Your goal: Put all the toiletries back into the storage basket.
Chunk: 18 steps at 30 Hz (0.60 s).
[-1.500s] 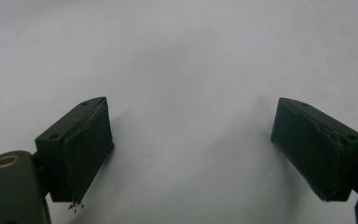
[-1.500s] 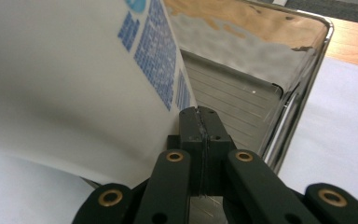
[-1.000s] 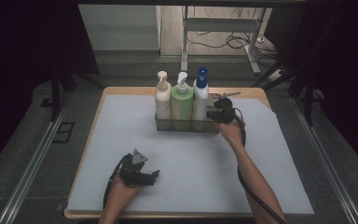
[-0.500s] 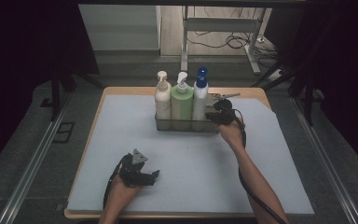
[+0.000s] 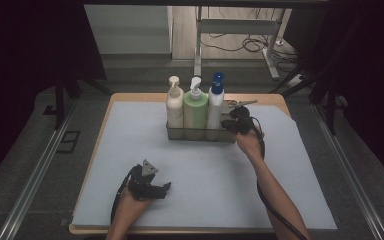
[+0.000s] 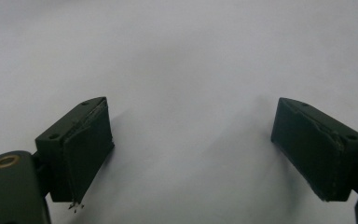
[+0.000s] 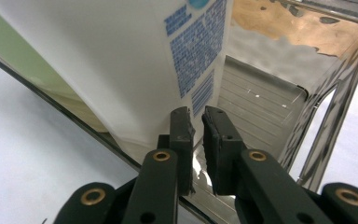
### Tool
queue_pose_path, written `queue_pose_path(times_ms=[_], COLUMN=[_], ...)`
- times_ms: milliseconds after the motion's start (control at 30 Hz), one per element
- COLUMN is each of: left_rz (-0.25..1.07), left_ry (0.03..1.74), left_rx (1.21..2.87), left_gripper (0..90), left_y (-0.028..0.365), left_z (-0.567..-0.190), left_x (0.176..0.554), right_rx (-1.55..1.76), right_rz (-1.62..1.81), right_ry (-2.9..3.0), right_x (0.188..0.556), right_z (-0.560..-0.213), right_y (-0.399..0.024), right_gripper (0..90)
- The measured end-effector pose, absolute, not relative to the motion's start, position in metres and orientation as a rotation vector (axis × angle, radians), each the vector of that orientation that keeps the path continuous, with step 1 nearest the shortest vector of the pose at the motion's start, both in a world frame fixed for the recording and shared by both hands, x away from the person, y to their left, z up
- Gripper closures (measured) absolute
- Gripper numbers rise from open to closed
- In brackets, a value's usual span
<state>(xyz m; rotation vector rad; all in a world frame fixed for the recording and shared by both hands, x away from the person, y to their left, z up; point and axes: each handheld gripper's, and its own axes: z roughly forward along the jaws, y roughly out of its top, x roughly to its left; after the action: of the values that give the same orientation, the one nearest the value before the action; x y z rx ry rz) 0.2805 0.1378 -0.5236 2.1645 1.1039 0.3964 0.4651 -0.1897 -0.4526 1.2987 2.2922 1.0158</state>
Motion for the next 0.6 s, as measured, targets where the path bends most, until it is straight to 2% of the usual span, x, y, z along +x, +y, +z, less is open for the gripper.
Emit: queue_pose_path(times_ms=[400,600], left_rz=[0.397,0.398], left_ry=[1.104,1.104], left_rx=[2.164,2.164], left_gripper=[12.1,12.1], left_y=[0.138,0.138], left_z=[-0.524,-0.524], left_x=[0.28,0.28], right_rx=[1.286,1.278], right_rz=[0.996,1.005], right_ry=[2.273,2.259], right_x=[0.46,0.456], right_z=[-0.443,-0.437], right_y=[-0.198,-0.204], right_gripper=[71.6,61.7])
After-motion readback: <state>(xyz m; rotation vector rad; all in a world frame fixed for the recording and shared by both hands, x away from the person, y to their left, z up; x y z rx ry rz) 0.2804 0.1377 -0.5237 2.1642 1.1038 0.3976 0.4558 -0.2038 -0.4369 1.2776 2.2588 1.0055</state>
